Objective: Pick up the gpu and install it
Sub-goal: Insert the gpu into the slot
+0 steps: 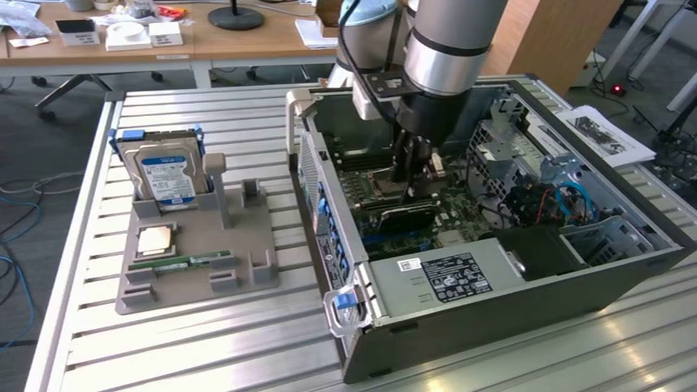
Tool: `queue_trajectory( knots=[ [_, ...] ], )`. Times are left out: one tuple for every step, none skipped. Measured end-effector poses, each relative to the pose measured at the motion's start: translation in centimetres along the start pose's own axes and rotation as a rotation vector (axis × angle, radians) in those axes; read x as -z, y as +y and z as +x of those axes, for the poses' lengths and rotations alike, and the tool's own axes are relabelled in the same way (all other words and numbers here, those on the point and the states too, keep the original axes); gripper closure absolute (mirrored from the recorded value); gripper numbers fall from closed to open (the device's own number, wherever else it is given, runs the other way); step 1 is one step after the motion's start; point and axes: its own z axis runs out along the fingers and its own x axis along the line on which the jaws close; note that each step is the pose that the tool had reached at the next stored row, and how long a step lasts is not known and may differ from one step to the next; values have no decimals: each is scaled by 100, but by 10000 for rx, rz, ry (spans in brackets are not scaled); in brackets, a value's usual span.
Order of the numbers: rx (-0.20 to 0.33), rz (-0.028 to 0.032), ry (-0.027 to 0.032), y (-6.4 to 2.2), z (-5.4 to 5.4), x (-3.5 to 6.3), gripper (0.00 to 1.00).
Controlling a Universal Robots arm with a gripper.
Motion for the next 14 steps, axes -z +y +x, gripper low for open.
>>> queue_trajectory(
  knots=[
    [0, 0, 1, 0, -1, 5, 54],
    [0, 1, 2, 0, -1, 13, 54],
    [0, 1, 3, -1, -2, 28, 54],
    [0, 1, 3, -1, -3, 43, 54],
    [0, 1, 3, -1, -4, 56, 54],
    [0, 1, 3, -2, -4, 70, 54],
    [0, 1, 3, -2, -5, 86, 54],
    [0, 1, 4, -2, -6, 105, 54],
    [0, 0, 4, -3, -7, 128, 54],
    [0, 1, 4, -3, -9, 153, 54],
    [0, 1, 4, -4, -11, 178, 54],
    [0, 1, 4, -4, -12, 200, 54],
    [0, 1, 3, -5, -13, 221, 54],
    [0, 1, 5, -5, -14, 241, 54]
  ],
)
